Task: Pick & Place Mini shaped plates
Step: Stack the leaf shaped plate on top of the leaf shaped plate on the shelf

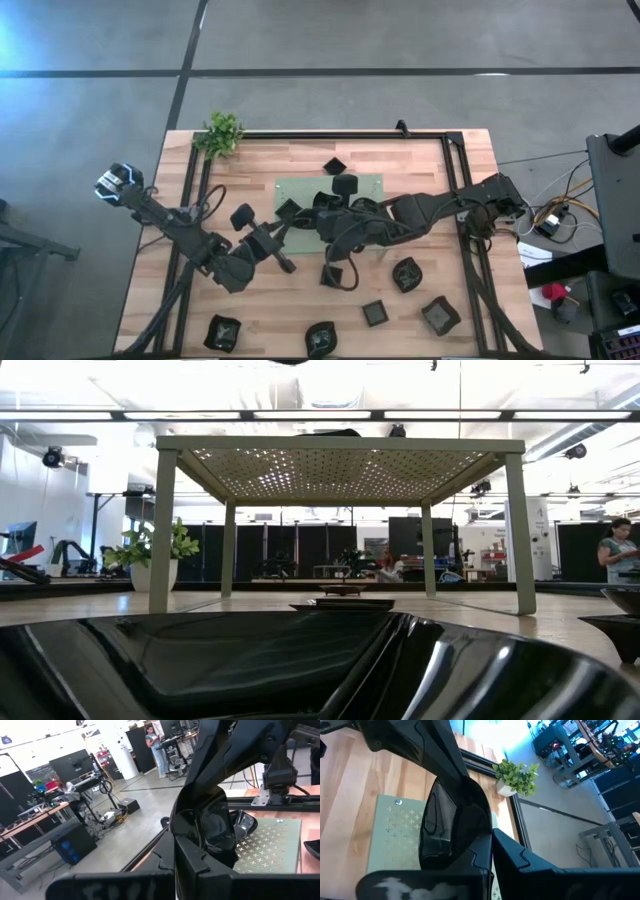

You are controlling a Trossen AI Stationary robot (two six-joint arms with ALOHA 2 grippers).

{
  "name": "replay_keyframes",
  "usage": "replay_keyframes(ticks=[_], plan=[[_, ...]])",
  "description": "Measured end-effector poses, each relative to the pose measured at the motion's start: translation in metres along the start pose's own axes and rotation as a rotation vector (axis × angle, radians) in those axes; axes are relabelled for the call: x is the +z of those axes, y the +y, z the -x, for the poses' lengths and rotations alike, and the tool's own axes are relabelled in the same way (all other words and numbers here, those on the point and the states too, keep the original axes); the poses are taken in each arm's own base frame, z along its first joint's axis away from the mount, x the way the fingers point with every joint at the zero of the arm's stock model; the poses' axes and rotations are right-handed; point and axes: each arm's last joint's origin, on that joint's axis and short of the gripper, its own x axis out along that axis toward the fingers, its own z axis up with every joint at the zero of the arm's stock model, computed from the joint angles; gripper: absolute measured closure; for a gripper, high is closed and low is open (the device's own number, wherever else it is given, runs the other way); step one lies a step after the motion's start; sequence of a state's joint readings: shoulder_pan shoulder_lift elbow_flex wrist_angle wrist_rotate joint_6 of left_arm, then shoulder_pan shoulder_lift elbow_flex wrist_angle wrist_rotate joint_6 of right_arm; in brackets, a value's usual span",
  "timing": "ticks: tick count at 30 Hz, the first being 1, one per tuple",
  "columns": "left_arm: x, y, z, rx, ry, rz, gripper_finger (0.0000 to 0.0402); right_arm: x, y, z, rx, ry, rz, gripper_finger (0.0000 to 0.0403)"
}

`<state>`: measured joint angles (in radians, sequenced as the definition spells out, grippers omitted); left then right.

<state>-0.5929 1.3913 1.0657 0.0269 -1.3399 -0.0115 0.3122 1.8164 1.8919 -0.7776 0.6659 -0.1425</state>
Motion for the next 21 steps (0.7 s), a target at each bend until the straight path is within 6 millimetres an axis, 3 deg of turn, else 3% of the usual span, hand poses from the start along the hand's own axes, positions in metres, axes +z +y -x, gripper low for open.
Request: replay_keyframes(ticks=[21], plan=[[0.001, 0.0008, -0.0001, 0.0, -0.002, 0.039, 0.0401, 0.0006, 0.0, -0.0001, 0.006, -0.006, -0.004, 0.0394]])
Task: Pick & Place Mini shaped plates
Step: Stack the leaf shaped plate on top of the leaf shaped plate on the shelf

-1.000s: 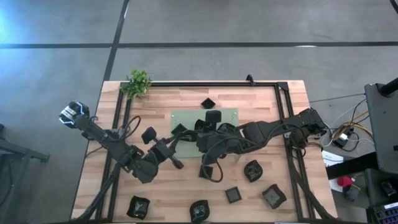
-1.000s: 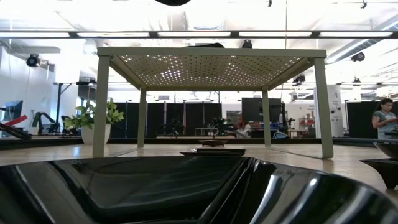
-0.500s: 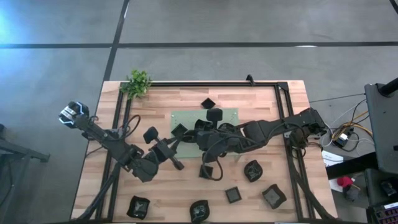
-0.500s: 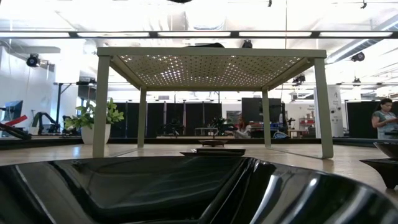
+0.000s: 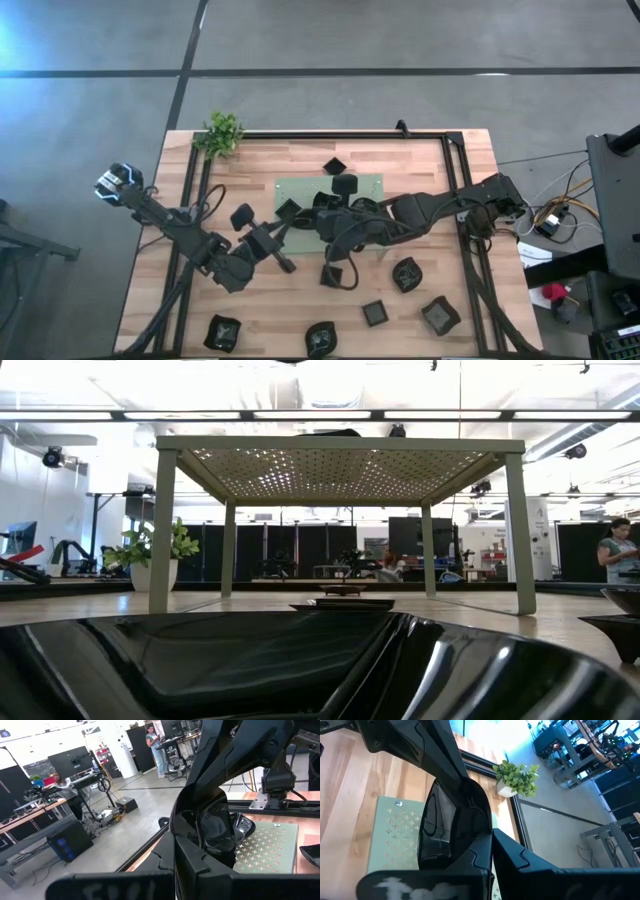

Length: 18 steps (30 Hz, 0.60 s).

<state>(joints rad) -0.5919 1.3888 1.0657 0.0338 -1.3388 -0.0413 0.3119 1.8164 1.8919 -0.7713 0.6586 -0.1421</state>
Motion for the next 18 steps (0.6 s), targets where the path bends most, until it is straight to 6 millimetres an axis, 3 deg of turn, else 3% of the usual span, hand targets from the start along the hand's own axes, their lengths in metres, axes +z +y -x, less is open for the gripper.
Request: replay_keyframes(ticks=[18], plan=[[0.0011, 0.0019, -0.0009, 0.048, -0.004, 0.003, 0.0401, 0.0002, -0.0002, -0.0004, 0.0, -0.002, -0.006, 0.0394]])
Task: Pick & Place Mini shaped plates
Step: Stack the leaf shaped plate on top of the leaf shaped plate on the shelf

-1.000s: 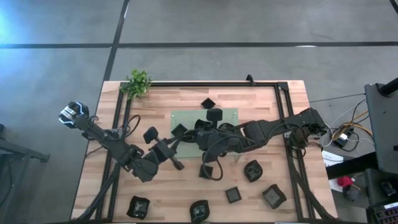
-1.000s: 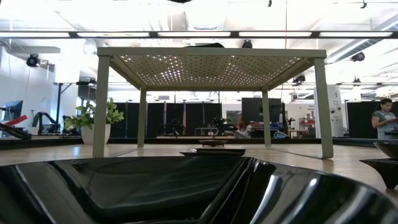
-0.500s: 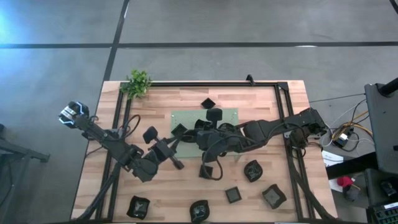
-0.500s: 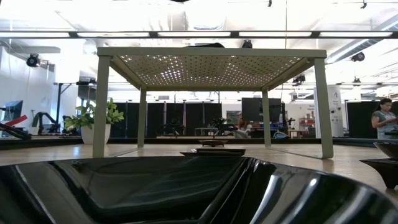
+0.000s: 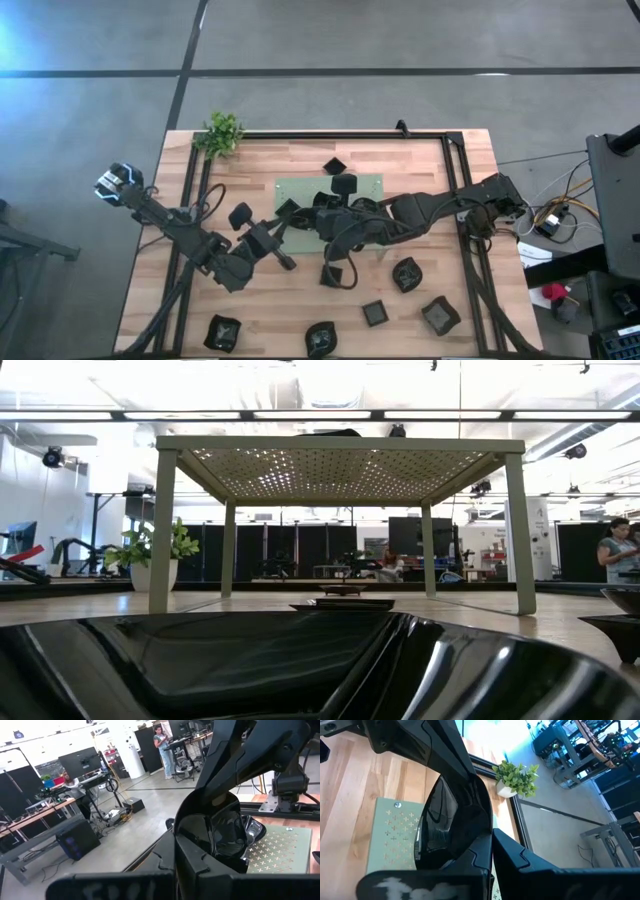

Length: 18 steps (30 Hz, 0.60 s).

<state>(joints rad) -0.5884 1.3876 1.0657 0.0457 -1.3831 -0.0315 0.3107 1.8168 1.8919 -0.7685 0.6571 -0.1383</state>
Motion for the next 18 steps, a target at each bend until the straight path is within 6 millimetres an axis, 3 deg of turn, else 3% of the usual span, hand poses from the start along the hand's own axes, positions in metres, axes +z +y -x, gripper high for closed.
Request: replay_keyframes(ticks=[10, 18], plan=[[0.003, 0.0, 0.0, -0.004, -0.003, 0.013, 0.0398, 0.0, 0.0, 0.0, 0.001, 0.002, 0.001, 0.0394], [0.01, 0.001, 0.0, -0.038, -0.007, 0.039, 0.0329, 0.0, 0.001, -0.001, 0.015, -0.001, -0.003, 0.0394]])
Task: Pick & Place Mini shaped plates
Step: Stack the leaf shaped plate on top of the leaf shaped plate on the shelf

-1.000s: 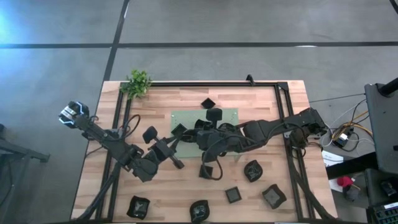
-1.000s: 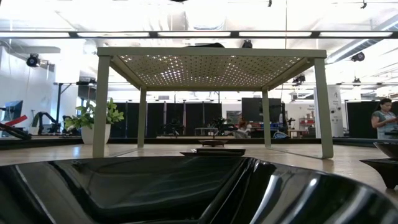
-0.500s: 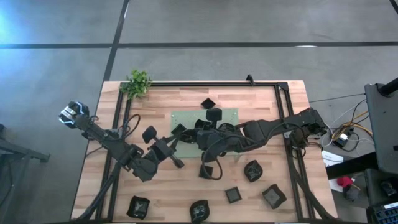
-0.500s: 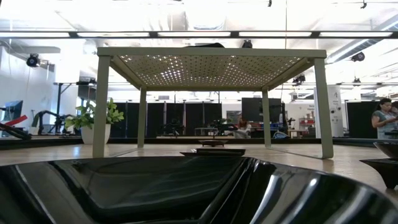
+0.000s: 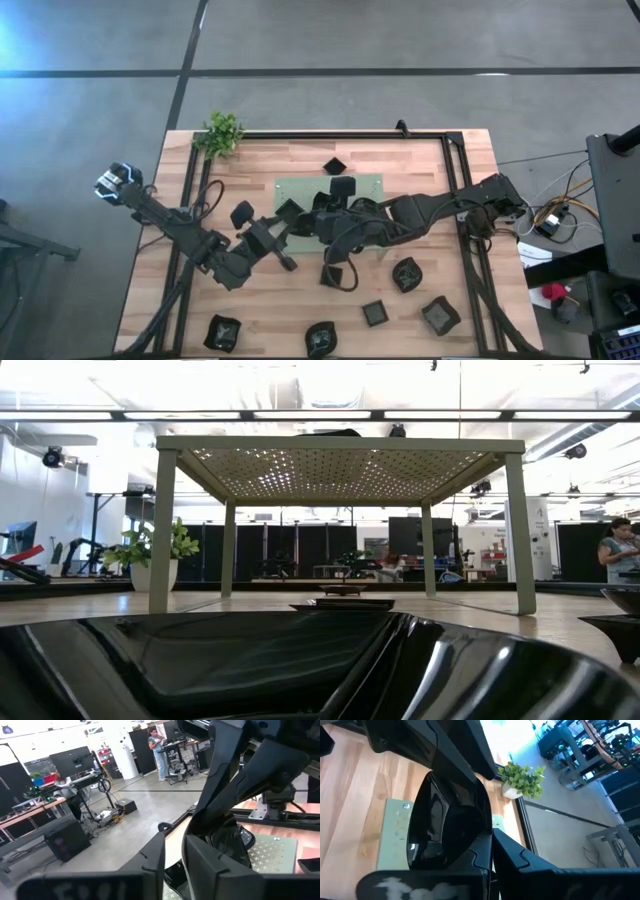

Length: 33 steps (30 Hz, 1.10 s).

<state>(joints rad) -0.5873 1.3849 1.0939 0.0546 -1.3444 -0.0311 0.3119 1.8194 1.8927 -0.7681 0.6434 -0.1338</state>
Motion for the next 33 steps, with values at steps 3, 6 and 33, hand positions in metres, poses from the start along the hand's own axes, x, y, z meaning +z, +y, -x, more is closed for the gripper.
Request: replay_keyframes(ticks=[3, 6, 33], plan=[[0.0, 0.0, 0.0, 0.014, 0.0, -0.006, 0.031, 0.0, 0.0, 0.0, -0.001, 0.003, -0.001, 0.0394], [0.001, 0.001, 0.001, 0.03, -0.001, -0.038, 0.0305, -0.002, -0.002, 0.001, -0.009, 0.014, -0.032, 0.0394], [0.023, 0.004, 0.015, -0.003, -0.024, -0.149, 0.0305, -0.063, -0.055, 0.059, -0.237, 0.366, -0.461, 0.0394]])
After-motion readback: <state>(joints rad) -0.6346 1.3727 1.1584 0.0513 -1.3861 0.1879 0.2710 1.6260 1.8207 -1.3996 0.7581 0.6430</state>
